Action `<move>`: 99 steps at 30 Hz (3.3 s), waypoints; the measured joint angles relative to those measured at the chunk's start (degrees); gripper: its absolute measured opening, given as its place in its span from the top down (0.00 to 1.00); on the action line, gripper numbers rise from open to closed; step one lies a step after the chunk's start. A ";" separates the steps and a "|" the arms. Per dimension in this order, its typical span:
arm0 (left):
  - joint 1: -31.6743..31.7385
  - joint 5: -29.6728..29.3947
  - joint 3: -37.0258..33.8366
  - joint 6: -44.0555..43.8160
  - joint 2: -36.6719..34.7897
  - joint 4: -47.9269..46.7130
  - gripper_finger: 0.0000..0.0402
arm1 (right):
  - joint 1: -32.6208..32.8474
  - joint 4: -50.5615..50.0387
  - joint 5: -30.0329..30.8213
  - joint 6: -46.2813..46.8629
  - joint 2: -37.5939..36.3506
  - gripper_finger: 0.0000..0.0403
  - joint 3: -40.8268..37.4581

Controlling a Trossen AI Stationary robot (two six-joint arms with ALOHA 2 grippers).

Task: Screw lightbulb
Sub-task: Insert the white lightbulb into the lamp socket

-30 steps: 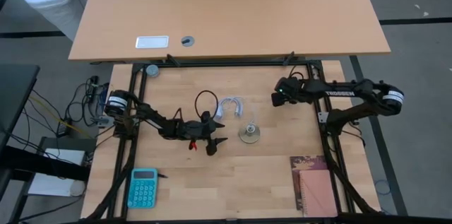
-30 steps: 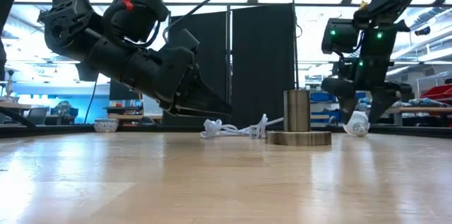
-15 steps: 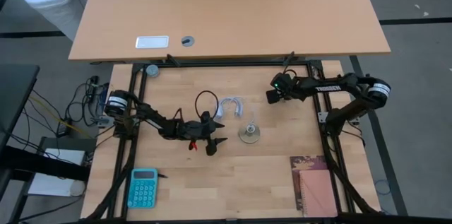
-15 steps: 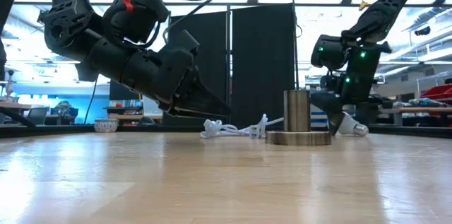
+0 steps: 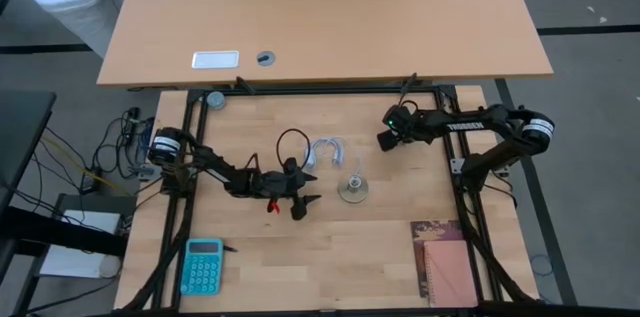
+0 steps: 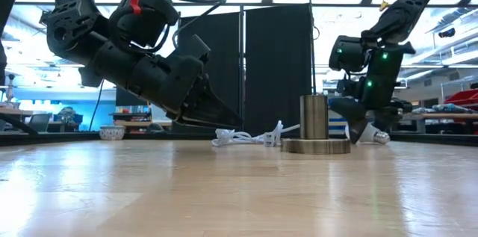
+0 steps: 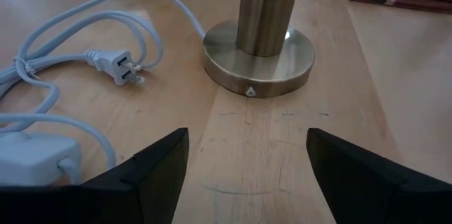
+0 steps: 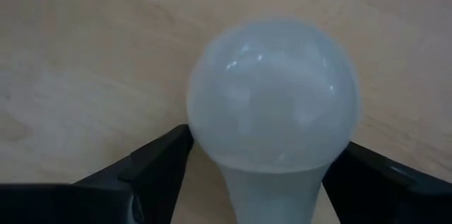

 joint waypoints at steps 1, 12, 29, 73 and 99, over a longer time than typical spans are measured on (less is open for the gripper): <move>0.00 -0.14 0.00 0.01 0.00 -0.04 0.27 | 0.08 -0.47 -0.20 0.02 -0.02 0.27 0.02; 0.00 -0.33 -0.02 0.01 0.00 -0.15 0.27 | 0.80 -1.51 -2.05 -1.65 0.00 0.55 -0.02; 0.00 -4.50 -0.04 0.31 0.00 1.11 0.27 | 7.57 1.86 -1.86 -2.93 -6.53 0.59 -0.40; 1.62 -1.62 9.42 -3.56 0.00 10.32 0.29 | 53.51 71.18 28.84 -24.97 -8.04 0.58 -17.29; 0.39 -2.97 9.40 -9.33 0.00 8.94 0.29 | 52.59 105.02 22.21 -38.04 8.49 0.58 -17.28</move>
